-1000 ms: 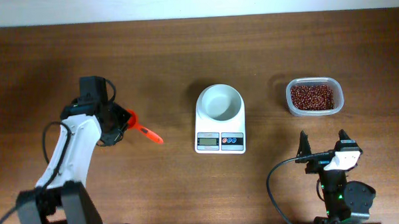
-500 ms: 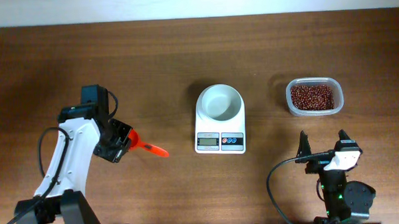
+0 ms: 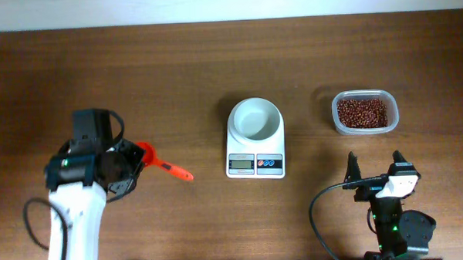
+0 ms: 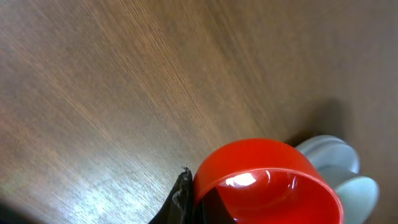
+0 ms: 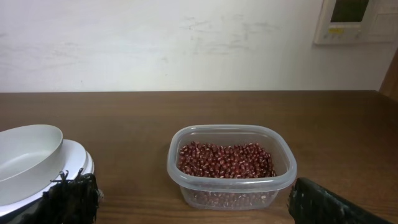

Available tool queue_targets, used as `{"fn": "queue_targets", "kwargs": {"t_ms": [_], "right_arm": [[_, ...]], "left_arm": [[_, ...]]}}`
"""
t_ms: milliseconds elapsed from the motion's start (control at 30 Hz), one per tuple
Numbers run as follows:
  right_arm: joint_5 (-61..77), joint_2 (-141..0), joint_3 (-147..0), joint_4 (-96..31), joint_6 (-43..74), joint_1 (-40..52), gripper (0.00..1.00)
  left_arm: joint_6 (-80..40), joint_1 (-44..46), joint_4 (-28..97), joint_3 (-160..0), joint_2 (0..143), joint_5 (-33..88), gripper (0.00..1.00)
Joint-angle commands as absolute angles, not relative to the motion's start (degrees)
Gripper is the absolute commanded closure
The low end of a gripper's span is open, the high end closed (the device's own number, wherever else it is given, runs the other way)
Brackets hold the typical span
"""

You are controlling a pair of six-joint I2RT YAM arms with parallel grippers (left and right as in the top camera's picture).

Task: Scoop and weigh 50g on scale
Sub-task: 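Bring the scoop toward center and reach the right gripper to its handle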

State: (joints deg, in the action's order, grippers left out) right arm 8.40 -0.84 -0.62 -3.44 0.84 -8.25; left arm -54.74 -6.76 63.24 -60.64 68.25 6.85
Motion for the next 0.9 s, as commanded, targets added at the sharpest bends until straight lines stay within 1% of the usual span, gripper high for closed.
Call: {"fn": "queue_targets", "kwargs": {"t_ms": [0,100,167,200,233,367,467,533,567,600,667,700,800,833,867], "right_arm": [[8.3,-0.5,-0.3,-3.8,0.8,-7.8,0.01],[8.3,-0.5,-0.3,-3.8,0.8,-7.8,0.01],[8.3,-0.5,-0.3,-3.8,0.8,-7.8,0.01],[8.3,-0.5,-0.3,-3.8,0.8,-7.8,0.01],[8.3,-0.5,-0.3,-3.8,0.8,-7.8,0.01],[8.3,-0.5,-0.3,-3.7,0.8,-7.8,0.01],[8.8,-0.5,-0.3,-3.7,0.8,-7.8,0.01],[11.5,-0.5,-0.3,-3.6,1.3,-7.8,0.01],[13.0,-0.5,-0.3,-3.4,3.9,-7.8,0.01],[16.2,-0.5,-0.3,-3.2,11.4,-7.8,0.01],[27.7,-0.5,-0.3,-2.8,36.2,-7.8,0.01],[32.5,-0.5,-0.3,-2.8,42.3,-7.8,0.01],[51.9,-0.5,-0.3,-2.8,71.3,-7.8,0.01],[56.1,-0.5,-0.3,-2.8,79.0,-7.8,0.01],[58.0,-0.5,-0.3,-2.8,82.5,-7.8,0.01]], "left_arm": [[-59.0,-6.6,65.2,-60.9,60.7,6.6,1.0],[-59.0,-4.2,69.4,-60.9,55.9,2.6,1.0],[-59.2,-3.1,70.0,-60.9,54.8,2.3,1.0],[-60.6,-2.2,70.3,-60.9,54.4,2.3,1.0],[-64.7,-1.5,71.2,-60.9,54.3,2.3,1.0],[-74.4,-1.1,71.4,-60.9,56.2,3.7,1.0],[-74.4,-1.1,71.2,-60.9,58.3,5.9,1.0],[-74.4,-1.1,71.2,-60.9,60.8,8.3,1.0],[-74.4,-1.1,71.2,-60.9,61.3,8.4,1.0],[-74.4,-1.1,71.2,-60.9,61.9,8.4,1.0],[-73.7,-1.1,71.2,-60.9,62.1,8.4,1.0],[-73.7,-1.1,71.2,-60.9,62.1,8.4,1.0],[-73.7,-1.1,71.2,-60.9,62.1,8.4,1.0],[-73.7,-1.1,71.2,-60.9,62.1,8.5,1.0],[-73.7,-1.1,71.2,-60.9,62.1,9.3,1.0]]}}
